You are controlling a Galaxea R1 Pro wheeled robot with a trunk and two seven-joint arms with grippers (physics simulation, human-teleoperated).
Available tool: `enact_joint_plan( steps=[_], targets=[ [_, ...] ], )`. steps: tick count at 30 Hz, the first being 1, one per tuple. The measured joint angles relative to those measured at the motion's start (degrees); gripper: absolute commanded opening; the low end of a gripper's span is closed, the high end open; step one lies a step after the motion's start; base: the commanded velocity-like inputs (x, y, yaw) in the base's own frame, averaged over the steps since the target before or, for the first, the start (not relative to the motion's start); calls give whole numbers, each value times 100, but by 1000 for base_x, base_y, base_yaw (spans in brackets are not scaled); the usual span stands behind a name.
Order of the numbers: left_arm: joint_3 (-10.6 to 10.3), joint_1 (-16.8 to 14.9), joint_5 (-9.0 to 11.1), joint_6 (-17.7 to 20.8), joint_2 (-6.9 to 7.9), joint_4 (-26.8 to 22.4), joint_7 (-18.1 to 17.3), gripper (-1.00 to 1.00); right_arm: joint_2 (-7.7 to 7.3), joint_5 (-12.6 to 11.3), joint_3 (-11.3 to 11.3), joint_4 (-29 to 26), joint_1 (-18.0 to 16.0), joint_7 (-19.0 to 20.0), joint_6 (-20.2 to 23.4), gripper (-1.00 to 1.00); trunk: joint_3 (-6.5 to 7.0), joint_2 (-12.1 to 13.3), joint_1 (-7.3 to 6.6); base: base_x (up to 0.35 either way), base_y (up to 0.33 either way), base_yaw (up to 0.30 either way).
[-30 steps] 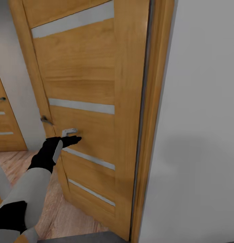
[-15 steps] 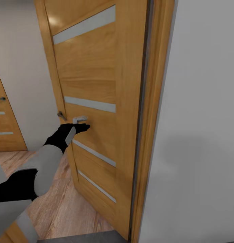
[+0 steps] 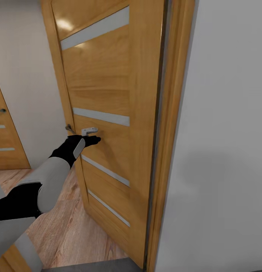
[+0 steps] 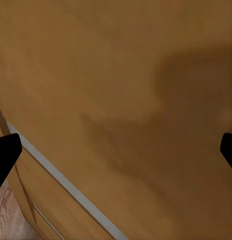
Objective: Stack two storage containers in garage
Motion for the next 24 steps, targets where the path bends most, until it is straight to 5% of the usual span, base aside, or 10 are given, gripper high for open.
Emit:
enact_joint_plan(
  steps=[9,24],
  targets=[
    [10,-2,-98,20,31,-34,-4,100,10,-1,-5,2,1,-3,14,100,1,-1,0,0,32,-73],
    [0,6,-100,55,116,-47,-110,100,3,-7,-5,5,1,130,16,100,1,-1,0,0,219,-265]
  ],
)
